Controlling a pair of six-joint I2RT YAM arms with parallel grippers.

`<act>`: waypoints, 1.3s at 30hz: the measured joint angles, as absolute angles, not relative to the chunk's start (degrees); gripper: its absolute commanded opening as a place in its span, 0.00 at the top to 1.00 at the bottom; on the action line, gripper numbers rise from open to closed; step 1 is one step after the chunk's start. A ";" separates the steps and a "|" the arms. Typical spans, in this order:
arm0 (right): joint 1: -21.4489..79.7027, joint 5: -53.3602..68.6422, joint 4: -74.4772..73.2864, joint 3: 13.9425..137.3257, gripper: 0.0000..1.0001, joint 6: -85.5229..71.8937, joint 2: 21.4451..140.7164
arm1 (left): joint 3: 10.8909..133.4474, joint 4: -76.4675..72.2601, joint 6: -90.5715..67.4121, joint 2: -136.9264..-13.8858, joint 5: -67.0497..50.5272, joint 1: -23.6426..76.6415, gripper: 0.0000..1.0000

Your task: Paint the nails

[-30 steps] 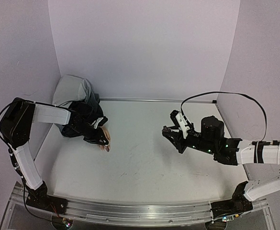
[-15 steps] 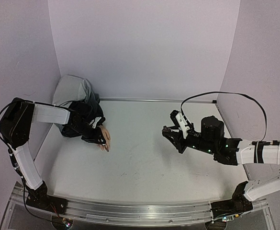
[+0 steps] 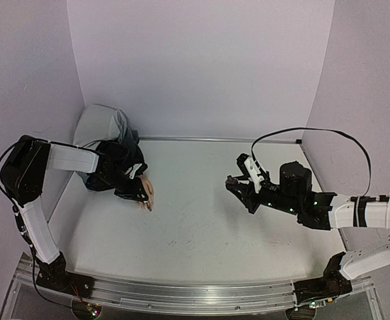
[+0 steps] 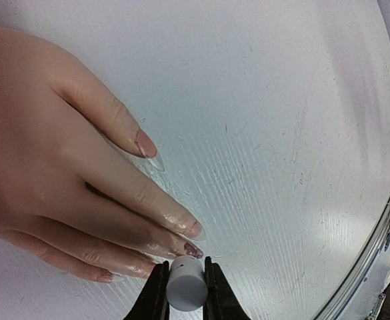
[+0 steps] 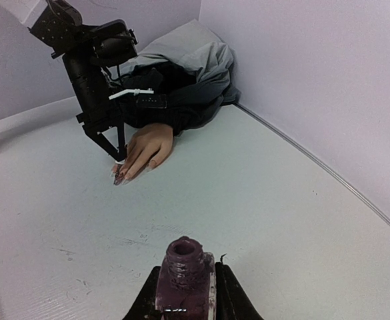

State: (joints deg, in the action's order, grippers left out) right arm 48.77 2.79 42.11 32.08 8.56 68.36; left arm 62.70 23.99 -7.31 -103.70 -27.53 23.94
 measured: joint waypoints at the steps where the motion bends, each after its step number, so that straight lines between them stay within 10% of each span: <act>1: 48.77 2.79 42.11 32.08 1.00 8.56 68.36 | 62.70 23.99 -7.33 -103.88 -27.57 23.94 1.00; 39: 48.77 3.20 42.26 32.08 1.00 8.58 68.38 | 62.76 22.83 -7.38 -103.85 -32.51 24.47 1.00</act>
